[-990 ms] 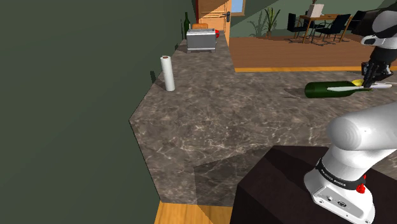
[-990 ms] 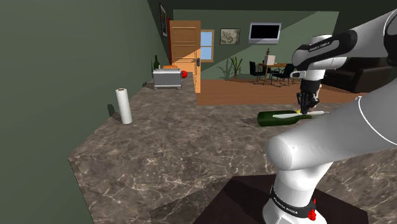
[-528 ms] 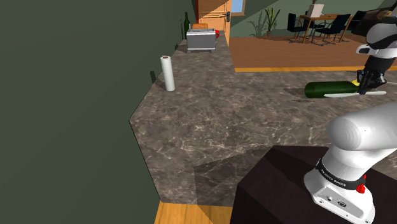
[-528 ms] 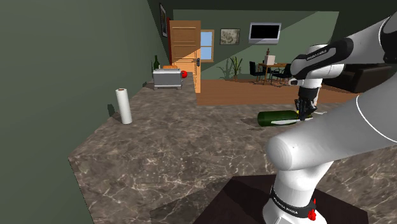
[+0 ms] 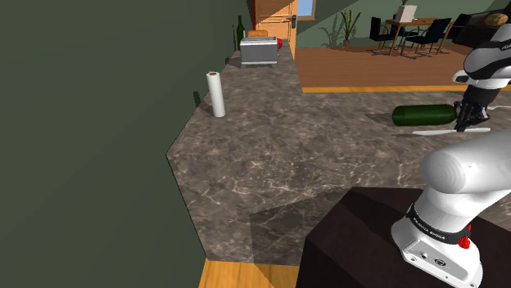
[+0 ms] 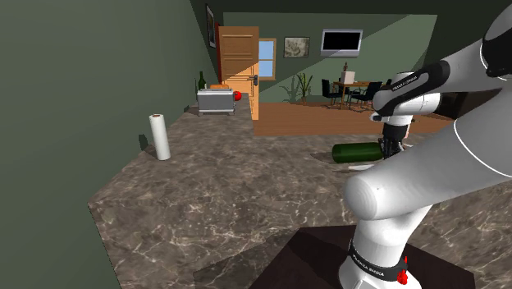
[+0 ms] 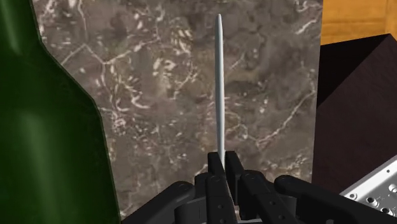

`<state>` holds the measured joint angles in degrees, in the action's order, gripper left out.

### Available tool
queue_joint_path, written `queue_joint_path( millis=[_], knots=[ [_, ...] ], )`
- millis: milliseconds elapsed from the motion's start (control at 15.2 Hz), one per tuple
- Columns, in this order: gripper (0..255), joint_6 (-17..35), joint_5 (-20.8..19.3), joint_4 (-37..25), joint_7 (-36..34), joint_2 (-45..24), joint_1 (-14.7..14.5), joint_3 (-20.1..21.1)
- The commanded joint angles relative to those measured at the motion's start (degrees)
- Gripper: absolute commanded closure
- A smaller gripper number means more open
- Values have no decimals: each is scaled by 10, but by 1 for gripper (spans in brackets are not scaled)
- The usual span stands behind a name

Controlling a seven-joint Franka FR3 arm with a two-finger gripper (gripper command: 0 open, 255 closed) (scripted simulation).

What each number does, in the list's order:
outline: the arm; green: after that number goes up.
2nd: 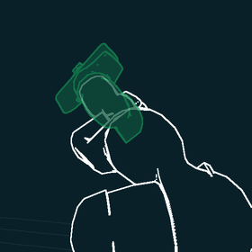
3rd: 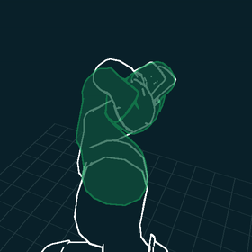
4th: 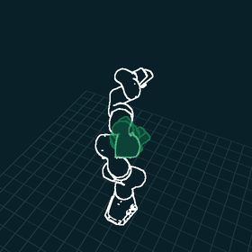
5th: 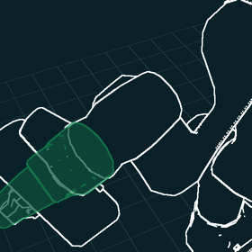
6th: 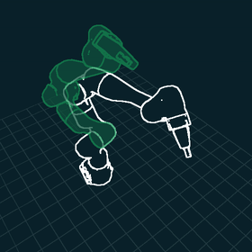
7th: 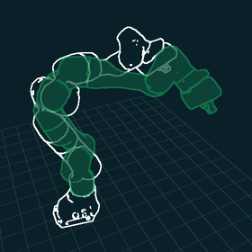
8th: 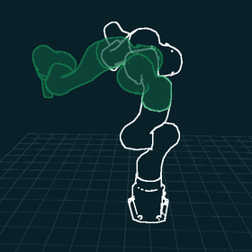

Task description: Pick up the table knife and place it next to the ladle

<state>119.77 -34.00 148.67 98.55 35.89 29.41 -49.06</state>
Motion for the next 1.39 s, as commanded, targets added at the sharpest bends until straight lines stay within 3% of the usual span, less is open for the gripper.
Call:
queue_joint_path(
  millis=[0, 594, 660, 990, 1188, 1320],
  knots=[
    [255, 19, -4, 8, -1, -10, -3, -10],
    [255, 32, -7, 14, -2, -17, -5, -18],
    [0, 32, -7, 14, -2, -17, -5, -18],
    [0, 32, -7, 14, -2, -17, -5, -18],
    [0, -37, 10, -17, 0, 18, 3, 22],
    [0, -54, 15, -27, 0, 25, 4, 32]
  ],
)
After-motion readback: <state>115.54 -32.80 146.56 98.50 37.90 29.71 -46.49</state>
